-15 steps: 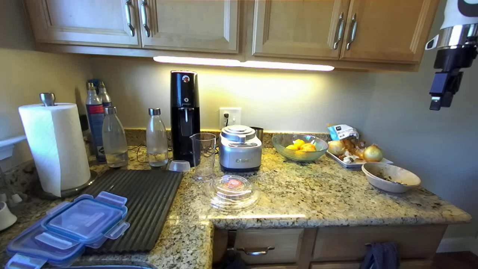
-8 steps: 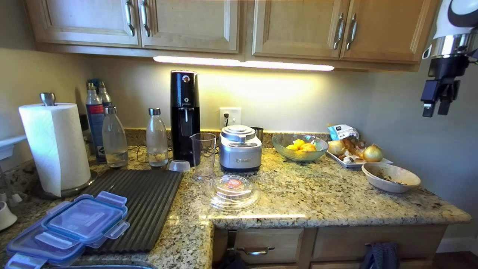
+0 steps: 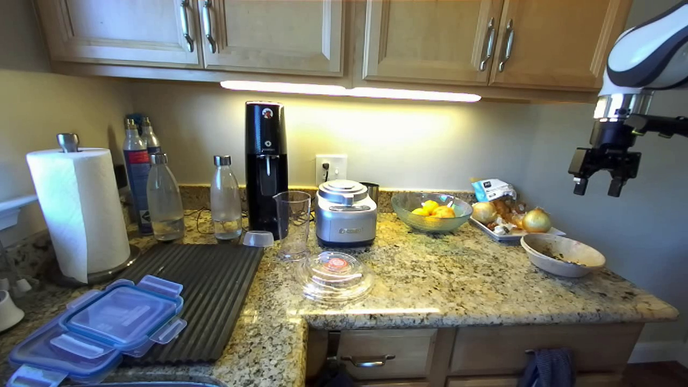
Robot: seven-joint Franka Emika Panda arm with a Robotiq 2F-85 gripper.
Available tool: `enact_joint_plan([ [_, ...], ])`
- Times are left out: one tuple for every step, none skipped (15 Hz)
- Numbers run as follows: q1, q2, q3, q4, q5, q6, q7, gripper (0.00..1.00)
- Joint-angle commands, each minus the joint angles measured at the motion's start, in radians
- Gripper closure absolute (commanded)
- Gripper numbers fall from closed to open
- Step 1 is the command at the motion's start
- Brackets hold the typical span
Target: Pick up the folks from the bowls and put them on the countertop. Separate the bowls and place the top bowl on the countertop.
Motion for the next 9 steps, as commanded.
enact_joint_plan([
  [-0.024,0.009,0.003,-0.001,-0.026,0.005,-0.023,0.00],
  [-0.017,0.026,0.010,0.003,-0.005,0.009,-0.001,0.00],
  [-0.019,0.029,0.010,0.004,-0.010,0.009,-0.007,0.00],
  [-0.020,0.029,0.009,0.006,-0.011,0.008,-0.010,0.00],
  [-0.021,0.029,0.009,0.008,-0.012,0.008,-0.011,0.00],
  [-0.021,0.029,0.009,0.008,-0.012,0.008,-0.011,0.00],
  [-0.020,0.052,0.006,0.009,0.027,0.031,0.005,0.00],
  [-0.019,0.076,0.001,0.016,0.069,0.032,0.008,0.00],
  [-0.021,0.109,-0.001,0.020,0.107,0.055,0.037,0.00],
])
